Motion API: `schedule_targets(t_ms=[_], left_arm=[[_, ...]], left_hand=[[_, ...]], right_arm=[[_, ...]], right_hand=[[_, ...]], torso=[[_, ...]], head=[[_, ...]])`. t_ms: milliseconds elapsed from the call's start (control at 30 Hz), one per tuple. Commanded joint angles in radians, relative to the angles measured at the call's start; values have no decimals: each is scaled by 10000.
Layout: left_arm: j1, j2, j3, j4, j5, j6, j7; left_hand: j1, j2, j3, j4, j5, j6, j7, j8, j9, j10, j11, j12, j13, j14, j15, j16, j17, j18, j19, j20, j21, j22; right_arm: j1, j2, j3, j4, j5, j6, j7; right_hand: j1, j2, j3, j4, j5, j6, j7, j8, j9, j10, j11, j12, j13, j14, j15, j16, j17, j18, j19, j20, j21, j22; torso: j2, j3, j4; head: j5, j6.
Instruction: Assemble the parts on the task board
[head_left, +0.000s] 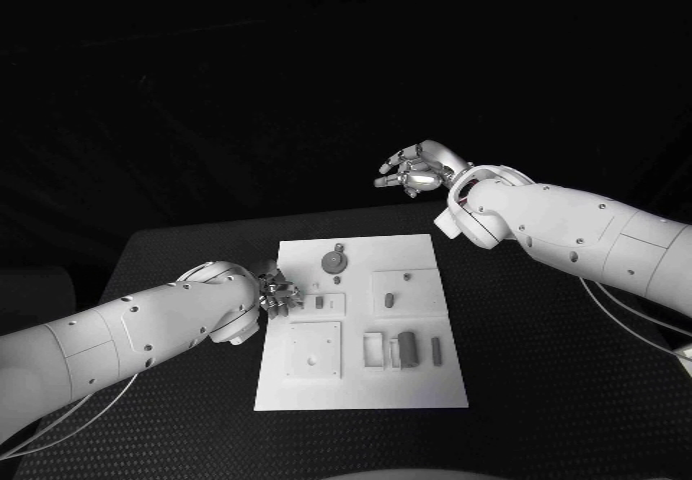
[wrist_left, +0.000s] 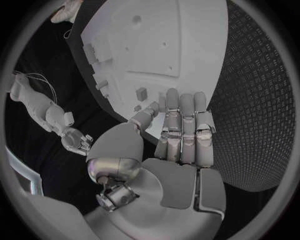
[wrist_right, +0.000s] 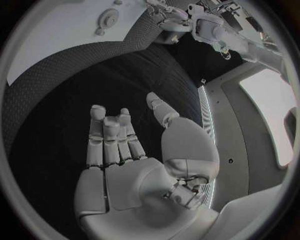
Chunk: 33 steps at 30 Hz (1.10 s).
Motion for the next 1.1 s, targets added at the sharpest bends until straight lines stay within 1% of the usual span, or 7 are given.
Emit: schedule_targets(t_ms=[33,400,667,933,1100], left_arm=[[-39,27,-23,38,-168,388,-84],[-39,25,-23,41,-228,412,-67],[-39,41,-23,28,-228,423,-67],[-39,35,-23,40,-228,589,-62],[-39,38,-23,49,-230,654,-67]], left_hand=[[18,110,59,12,67,293,-209,52,-11,72,-2,55,26,64,-1,49,20,-56,100,-7,58,30],[10,100,80,9,221,329,-227,81,-13,87,-24,110,113,67,-21,95,72,-58,128,-30,79,137],[10,107,86,8,241,335,-231,88,-13,89,-28,122,133,69,-24,103,82,-57,134,-34,83,160],[11,108,92,6,261,345,-236,97,-11,93,-34,138,156,73,-29,114,93,-57,142,-40,87,187],[14,107,95,5,266,346,-238,100,-10,93,-37,143,165,75,-31,117,97,-56,144,-42,88,197]], right_arm=[[-4,3,5,4,-8,113,53],[-8,-15,5,10,-8,114,54],[-12,-18,5,7,-8,115,58],[-13,-30,5,7,-8,111,57],[-13,-31,5,19,-8,111,54]], right_hand=[[-92,5,-2,65,-16,-21,70,-19,-15,-87,-9,51,-11,-70,11,23,-12,205,3,-39,-35,99],[-90,4,-2,62,-17,-23,70,-18,-16,-87,-9,53,-16,-69,11,24,-17,205,4,-38,-38,100],[-90,2,-2,60,-17,-24,71,-17,-17,-88,-9,54,-19,-69,11,25,-20,205,4,-38,-40,100],[-92,3,-3,62,-17,-24,71,-16,-18,-88,-9,56,-23,-69,11,25,-24,205,6,-37,-42,100],[-92,3,-3,61,-17,-25,71,-15,-19,-88,-9,57,-25,-69,11,25,-26,205,6,-37,-43,100]], torso=[[2,4,-2],[1,-1,2],[2,2,-2],[4,0,2],[0,5,2]], head=[[-10,-5],[-29,-7],[-37,8],[-50,-9],[-51,-7]])
